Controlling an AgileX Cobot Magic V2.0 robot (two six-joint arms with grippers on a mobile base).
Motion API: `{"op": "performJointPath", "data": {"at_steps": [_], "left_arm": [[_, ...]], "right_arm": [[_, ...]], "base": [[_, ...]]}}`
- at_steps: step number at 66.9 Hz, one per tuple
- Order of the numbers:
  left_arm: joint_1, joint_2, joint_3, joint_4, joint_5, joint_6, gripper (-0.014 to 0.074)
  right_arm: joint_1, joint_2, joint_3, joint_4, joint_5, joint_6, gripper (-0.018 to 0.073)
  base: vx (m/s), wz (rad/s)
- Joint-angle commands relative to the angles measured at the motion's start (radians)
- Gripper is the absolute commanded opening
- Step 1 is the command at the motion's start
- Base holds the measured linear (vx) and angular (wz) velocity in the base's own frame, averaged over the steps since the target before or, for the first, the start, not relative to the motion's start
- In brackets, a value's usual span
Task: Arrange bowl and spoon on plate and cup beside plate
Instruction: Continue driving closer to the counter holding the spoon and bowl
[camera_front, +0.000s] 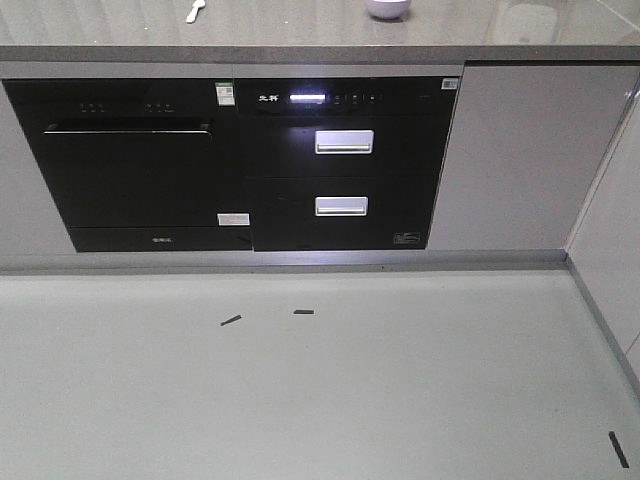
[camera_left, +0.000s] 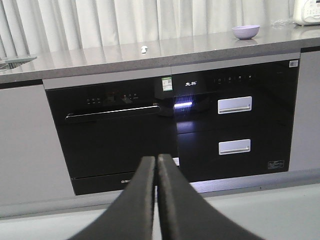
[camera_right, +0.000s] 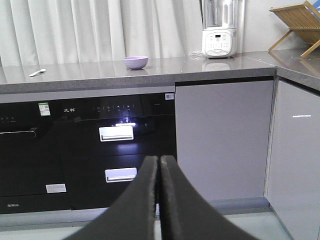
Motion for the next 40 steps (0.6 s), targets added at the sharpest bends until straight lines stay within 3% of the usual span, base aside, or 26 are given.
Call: {"op": "performJointPath", "data": {"at_steps": [1, 40], "left_arm": [[0.002, -0.003, -0.008, -0.001, -0.067, -0.006, -0.0006], [0.002, -0.003, -0.008, -0.001, -0.067, -0.006, -0.0006]], "right_arm": [[-0.001, -0.011, 0.004, -0.004, -0.070, -0.002, -0.0003], [-0.001, -0.011, 0.004, -0.004, -0.070, -0.002, -0.0003]], "base": [[0.11, -0.05], [0.13, 0.02]]}}
